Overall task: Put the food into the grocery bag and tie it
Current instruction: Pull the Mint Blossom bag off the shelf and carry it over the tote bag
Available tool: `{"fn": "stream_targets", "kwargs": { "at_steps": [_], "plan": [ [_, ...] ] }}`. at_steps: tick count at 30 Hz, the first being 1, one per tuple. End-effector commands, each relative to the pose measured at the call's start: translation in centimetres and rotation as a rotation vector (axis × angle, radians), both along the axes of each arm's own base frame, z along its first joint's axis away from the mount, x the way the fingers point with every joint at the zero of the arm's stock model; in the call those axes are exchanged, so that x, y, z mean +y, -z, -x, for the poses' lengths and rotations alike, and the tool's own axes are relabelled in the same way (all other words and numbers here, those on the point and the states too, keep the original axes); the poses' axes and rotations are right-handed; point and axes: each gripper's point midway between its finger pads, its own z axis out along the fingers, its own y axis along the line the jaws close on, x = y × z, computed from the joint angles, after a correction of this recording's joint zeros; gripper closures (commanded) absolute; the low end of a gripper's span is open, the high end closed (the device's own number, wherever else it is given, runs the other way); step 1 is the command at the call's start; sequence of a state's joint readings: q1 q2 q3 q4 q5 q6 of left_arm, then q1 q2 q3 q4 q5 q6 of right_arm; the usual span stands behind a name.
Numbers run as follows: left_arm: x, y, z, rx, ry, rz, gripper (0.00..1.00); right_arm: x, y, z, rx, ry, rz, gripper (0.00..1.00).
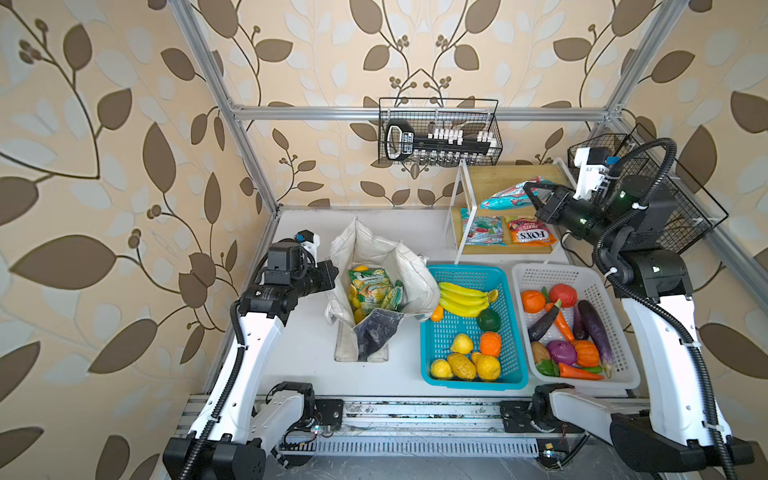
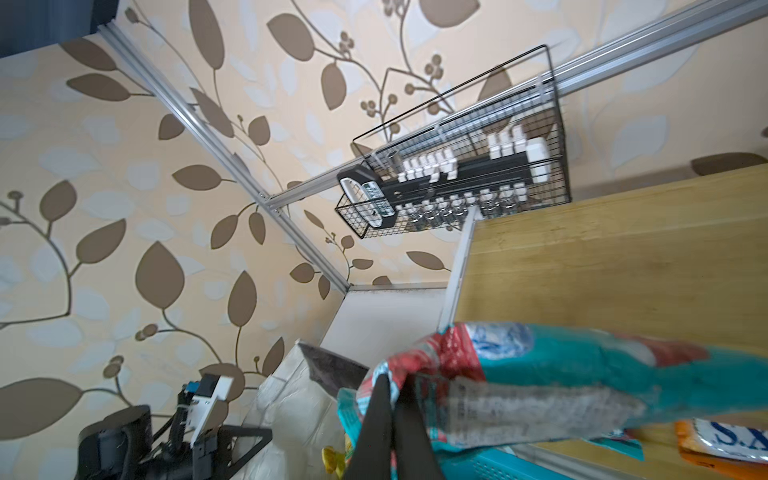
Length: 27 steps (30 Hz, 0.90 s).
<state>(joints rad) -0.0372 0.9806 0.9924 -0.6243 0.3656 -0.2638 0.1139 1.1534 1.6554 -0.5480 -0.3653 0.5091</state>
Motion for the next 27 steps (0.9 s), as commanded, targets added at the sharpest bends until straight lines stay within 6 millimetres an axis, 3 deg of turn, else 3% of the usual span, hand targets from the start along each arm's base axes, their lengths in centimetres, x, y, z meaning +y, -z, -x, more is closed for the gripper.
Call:
{"fn": "stream_targets", "kwargs": {
  "at_steps": [1,14,21,27],
  "plan": [
    [-0.1,-1.9,0.0,-0.062,0.018,0.008,1.00,1.1,-3.7,3.1,-0.119,-0.022,0.011,1.00],
    [-0.3,-1.9,0.0,-0.061,0.024,0.020,1.00,10.2,-2.1,7.3,-0.112,-0.253,0.037,1.00],
    [-0.4,-1.9,0.0,-0.058,0.027,0.024,1.00,16.5,1.7,7.7,-0.046,-0.369,0.092,1.00],
    [-0.5,-1.7,-0.1,-0.052,0.032,0.031,1.00,21.3,6.2,7.2,0.030,-0.454,0.095,1.00]
  ]
}}
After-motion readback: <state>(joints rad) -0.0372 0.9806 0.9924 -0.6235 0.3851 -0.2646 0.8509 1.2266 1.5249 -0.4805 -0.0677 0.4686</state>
